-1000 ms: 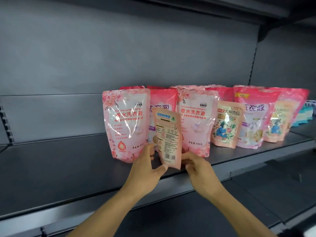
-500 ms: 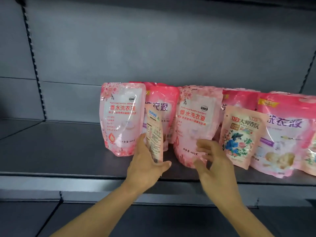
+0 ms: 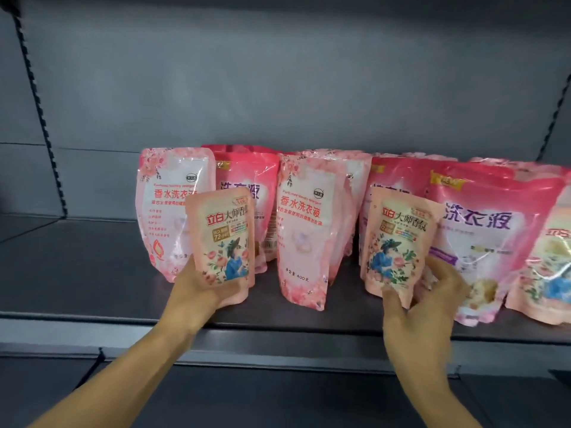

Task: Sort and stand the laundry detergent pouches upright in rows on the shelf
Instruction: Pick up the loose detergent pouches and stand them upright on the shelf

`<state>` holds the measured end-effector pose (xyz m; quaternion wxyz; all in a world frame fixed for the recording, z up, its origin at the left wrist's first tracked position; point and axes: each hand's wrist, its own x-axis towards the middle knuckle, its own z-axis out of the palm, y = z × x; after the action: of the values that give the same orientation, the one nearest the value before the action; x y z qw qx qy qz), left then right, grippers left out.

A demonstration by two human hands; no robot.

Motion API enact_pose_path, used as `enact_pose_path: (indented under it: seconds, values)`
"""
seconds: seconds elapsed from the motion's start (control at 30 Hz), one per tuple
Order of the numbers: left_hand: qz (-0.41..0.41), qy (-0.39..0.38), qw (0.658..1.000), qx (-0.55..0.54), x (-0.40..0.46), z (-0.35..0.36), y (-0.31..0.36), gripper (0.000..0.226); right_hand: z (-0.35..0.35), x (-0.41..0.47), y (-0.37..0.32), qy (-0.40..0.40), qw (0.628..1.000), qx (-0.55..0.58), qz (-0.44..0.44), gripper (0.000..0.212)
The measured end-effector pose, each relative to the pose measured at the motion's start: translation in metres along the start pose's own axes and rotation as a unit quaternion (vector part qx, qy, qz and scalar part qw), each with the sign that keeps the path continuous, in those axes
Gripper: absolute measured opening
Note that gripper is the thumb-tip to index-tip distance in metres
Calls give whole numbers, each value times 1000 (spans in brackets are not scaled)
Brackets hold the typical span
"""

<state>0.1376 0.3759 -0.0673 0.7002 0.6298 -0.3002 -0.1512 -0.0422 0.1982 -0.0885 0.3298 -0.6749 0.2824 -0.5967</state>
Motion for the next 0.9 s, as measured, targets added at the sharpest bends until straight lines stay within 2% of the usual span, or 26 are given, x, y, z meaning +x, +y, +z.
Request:
enact_pose_path:
  seconds: [0.1,0.17,0.33,0.43,0.53,0.7,0.9]
  values:
    - [0,88,996,20,10,3,-6,38,-1,10,2,-15,1000,-15,22,72]
    - [-10,113,992,51,16,1,-10,34,2,18,6,-43,998,-12,47,68]
    - [-37,54,996,59,19,-8,-10,29,12,40,22,-46,994,-31,94,33]
    - [-35,45,996,64,20,-11,-10,28,22,52,23,-50,987,-26,152,33]
    - [-20,44,995,86,20,-6,-12,22,27,58,21,-37,980,12,195,23]
    - [-14,47,991,127,21,-3,-13,18,21,53,26,-27,978,42,204,13]
    - [-20,68,995,69,18,-4,-11,21,6,39,21,-6,970,117,213,16]
